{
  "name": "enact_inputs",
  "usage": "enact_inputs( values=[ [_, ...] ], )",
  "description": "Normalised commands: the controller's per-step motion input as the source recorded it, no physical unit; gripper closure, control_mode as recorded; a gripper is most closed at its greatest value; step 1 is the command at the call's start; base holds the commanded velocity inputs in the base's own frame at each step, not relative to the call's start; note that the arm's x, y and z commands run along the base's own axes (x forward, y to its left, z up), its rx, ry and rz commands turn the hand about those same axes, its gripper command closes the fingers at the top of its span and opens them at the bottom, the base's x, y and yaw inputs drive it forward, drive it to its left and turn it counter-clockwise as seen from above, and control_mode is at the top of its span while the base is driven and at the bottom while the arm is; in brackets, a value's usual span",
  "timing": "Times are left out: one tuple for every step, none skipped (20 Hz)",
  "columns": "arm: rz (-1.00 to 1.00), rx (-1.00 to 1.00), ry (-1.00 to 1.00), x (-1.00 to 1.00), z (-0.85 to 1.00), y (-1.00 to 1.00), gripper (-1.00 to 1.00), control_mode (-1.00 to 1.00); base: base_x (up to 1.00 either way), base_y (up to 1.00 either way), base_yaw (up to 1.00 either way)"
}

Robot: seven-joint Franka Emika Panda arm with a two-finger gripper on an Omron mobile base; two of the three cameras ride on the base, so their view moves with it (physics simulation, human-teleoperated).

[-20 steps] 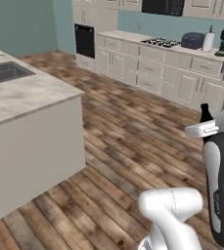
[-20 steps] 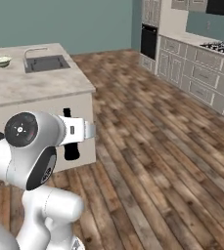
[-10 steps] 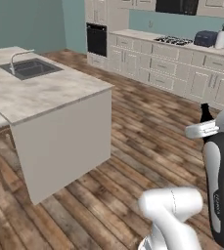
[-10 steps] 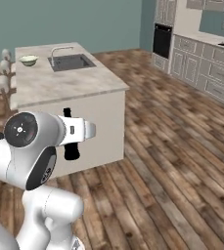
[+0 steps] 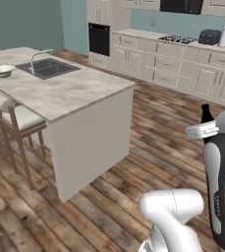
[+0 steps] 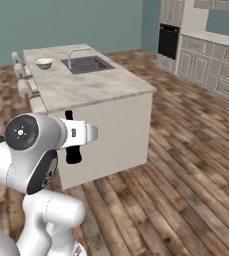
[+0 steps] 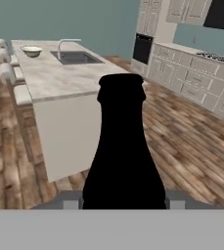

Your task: Open the fridge, grab two sodas, and place both sodas inside the bowl with ice on the dining counter.

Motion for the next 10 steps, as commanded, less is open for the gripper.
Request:
enact_inputs(
  values=[
    [0.0, 0.0, 0.0, 0.0, 0.0, 0.0, 1.0, 1.0, 0.08, 1.0, -0.24],
    [0.0, 0.0, 0.0, 0.0, 0.0, 0.0, 1.0, 1.0, 0.09, 1.0, -0.25],
    [0.0, 0.0, 0.0, 0.0, 0.0, 0.0, 1.0, 1.0, 0.1, 1.0, -0.27],
    [0.0, 0.0, 0.0, 0.0, 0.0, 0.0, 1.0, 1.0, 0.1, 1.0, -0.28],
    [0.0, 0.0, 0.0, 0.0, 0.0, 0.0, 1.0, 1.0, 0.1, 1.0, -0.28],
    [0.0, 0.0, 0.0, 0.0, 0.0, 0.0, 1.0, 1.0, 0.1, 1.0, -0.28],
    [0.0, 0.0, 0.0, 0.0, 0.0, 0.0, 1.0, 1.0, 0.11, 1.0, -0.28],
    [0.0, 0.0, 0.0, 0.0, 0.0, 0.0, 1.0, 1.0, 0.1, 1.0, -0.28],
    [0.0, 0.0, 0.0, 0.0, 0.0, 0.0, 1.0, 1.0, 0.1, 1.0, -0.28],
    [0.0, 0.0, 0.0, 0.0, 0.0, 0.0, 1.0, 1.0, 0.13, 1.0, -0.28]
  ],
)
